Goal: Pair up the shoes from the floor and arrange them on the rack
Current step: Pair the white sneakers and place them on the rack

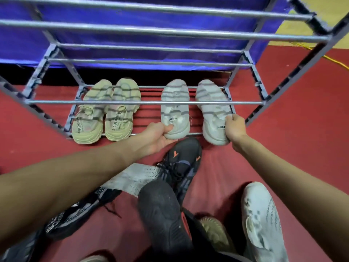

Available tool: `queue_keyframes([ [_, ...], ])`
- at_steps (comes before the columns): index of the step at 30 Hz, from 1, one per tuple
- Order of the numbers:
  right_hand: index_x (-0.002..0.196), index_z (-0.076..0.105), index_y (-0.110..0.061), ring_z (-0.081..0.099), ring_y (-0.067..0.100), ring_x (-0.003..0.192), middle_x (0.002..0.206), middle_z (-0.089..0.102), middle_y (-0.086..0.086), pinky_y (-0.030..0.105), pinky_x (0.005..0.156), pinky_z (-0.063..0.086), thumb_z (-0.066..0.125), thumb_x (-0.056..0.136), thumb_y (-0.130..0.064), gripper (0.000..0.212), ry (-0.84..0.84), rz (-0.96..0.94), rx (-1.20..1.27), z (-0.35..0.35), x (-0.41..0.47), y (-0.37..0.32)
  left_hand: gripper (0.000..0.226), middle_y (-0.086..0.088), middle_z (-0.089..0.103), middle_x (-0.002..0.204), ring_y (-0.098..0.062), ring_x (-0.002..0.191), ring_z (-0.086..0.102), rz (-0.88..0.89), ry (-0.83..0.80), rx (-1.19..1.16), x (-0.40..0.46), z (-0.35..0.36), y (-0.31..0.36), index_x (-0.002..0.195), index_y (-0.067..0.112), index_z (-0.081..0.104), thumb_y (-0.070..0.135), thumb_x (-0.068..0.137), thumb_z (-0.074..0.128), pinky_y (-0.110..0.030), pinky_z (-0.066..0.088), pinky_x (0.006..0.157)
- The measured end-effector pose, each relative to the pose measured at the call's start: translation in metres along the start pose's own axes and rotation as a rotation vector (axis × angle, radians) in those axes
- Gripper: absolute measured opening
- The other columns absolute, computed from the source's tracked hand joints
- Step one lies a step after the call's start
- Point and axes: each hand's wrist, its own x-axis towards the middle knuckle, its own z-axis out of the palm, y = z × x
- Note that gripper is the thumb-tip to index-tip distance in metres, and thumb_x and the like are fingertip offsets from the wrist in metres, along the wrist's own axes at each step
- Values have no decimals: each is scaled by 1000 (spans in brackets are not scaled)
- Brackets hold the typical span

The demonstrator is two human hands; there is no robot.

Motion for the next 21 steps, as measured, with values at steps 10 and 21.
queue_keyframes([
  [10,116,55,3,47,17,94,103,53,7,17,71,33,30,102,-16,34,14,-60,39,21,35,-2,29,-19,64,113,-30,103,64,142,37,51,38,19,-12,122,-6,53,-2,96,41,-38,53,89],
  [21,124,48,-4,56,27,110,121,58,12,38,97,45,53,84,-28,47,-40,-13,-36,21,4,21,35,-23,62,121,-31,104,63,88,110,160,40,32,-24,126,-9,51,9,95,51,-39,55,85],
])
